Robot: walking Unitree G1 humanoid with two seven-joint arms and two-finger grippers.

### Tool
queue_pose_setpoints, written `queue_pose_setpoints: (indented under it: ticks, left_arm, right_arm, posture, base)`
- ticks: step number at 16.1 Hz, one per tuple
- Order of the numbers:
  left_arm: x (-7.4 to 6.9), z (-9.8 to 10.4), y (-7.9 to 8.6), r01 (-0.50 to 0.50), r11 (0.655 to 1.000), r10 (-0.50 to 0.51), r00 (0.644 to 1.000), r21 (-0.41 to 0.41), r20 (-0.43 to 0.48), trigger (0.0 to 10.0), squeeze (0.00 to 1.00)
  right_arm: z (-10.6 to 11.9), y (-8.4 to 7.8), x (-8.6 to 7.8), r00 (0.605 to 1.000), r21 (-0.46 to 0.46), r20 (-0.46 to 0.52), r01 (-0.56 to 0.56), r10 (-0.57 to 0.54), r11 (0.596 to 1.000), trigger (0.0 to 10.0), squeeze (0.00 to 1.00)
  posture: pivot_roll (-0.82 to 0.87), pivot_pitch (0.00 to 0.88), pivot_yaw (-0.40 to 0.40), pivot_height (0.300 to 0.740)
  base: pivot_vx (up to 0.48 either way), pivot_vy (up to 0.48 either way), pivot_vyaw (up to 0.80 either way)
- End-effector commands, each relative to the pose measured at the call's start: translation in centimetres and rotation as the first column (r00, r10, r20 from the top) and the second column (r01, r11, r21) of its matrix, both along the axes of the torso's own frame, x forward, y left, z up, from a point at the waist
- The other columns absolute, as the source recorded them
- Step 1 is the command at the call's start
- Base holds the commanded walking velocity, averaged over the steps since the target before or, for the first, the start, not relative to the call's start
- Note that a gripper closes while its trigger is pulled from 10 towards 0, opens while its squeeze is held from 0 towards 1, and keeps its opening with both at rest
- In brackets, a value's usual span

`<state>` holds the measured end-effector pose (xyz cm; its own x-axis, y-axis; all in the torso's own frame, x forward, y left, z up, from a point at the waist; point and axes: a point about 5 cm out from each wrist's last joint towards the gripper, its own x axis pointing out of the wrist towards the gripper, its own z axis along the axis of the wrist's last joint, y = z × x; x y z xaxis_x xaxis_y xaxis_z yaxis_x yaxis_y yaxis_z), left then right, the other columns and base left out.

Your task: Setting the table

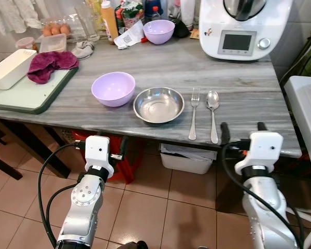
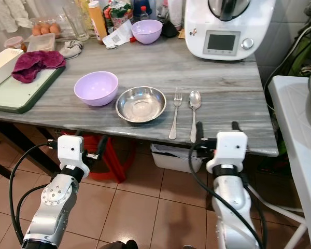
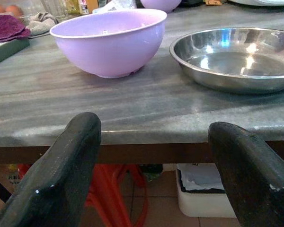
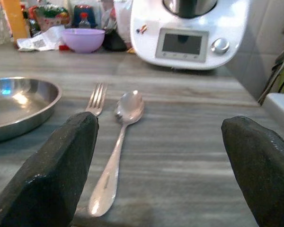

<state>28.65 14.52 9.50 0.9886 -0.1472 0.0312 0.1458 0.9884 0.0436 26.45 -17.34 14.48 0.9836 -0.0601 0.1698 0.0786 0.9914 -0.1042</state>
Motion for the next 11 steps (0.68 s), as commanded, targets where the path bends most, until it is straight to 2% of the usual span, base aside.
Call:
queue_pose_setpoints:
  ticks: [1,7,11]
  left_arm:
    - [0.18,-0.10,-0.04,-0.004,1.000,0.004,1.000,0.026,-0.002,10.0,0.00]
    - [0.42,0.02,-0.17,0.001,0.999,-0.001,1.000,0.033,-0.009,10.0,0.00]
    - [0.47,0.01,-0.01,0.004,0.999,-0.003,1.000,0.045,-0.017,10.0,0.00]
  right_arm:
    - [0.23,0.33,0.00,1.000,0.003,-0.005,-0.009,0.009,1.000,10.0,0.00]
    - [0.02,0.01,0.27,1.000,0.016,-0.024,0.000,0.001,1.000,10.0,0.00]
    - [-0.13,0.42,0.30,1.000,0.031,-0.027,-0.007,0.008,1.000,10.0,0.00]
  posture:
    - [-0.13,0.102,0.084,0.740]
    - [-0.13,0.103,0.082,0.740]
    - [-0.12,0.109,0.092,0.740]
  base:
    - [0.000,0.000,-0.56]
    - [0.000,0.000,-0.56]
    - [0.000,0.000,0.00]
